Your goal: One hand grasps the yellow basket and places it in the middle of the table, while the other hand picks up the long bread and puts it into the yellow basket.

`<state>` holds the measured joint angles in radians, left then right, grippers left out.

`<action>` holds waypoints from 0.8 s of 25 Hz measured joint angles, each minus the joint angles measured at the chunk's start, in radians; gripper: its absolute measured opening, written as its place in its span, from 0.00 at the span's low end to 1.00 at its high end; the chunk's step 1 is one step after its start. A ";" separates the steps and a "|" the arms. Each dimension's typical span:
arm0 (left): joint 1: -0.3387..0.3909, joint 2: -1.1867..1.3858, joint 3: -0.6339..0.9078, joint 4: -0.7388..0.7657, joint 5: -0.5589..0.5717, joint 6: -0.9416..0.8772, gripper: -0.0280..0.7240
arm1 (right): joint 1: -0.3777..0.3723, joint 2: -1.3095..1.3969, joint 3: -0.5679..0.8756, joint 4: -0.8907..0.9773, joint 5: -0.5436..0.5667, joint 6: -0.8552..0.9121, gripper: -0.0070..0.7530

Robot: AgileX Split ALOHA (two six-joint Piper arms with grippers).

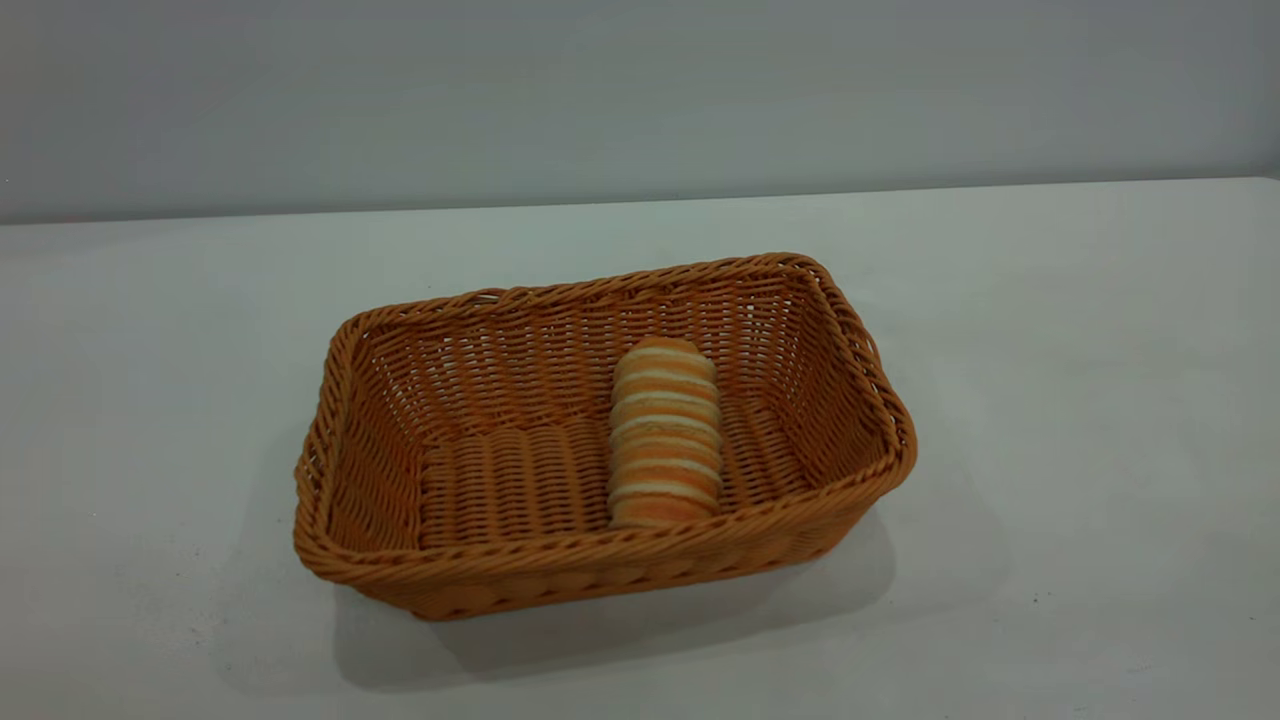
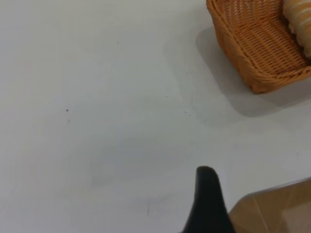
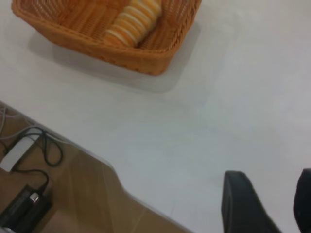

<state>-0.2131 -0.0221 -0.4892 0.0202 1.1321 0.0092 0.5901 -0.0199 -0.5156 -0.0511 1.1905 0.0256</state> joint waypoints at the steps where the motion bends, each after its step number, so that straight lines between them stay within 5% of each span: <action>1: 0.000 0.000 0.000 0.000 0.000 0.000 0.81 | 0.000 0.000 0.004 0.001 -0.006 0.003 0.41; 20: 0.000 0.000 0.000 0.000 0.000 0.000 0.81 | 0.000 0.000 0.038 0.010 -0.048 0.013 0.41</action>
<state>-0.2131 -0.0221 -0.4892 0.0202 1.1321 0.0092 0.5901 -0.0199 -0.4778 -0.0409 1.1429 0.0389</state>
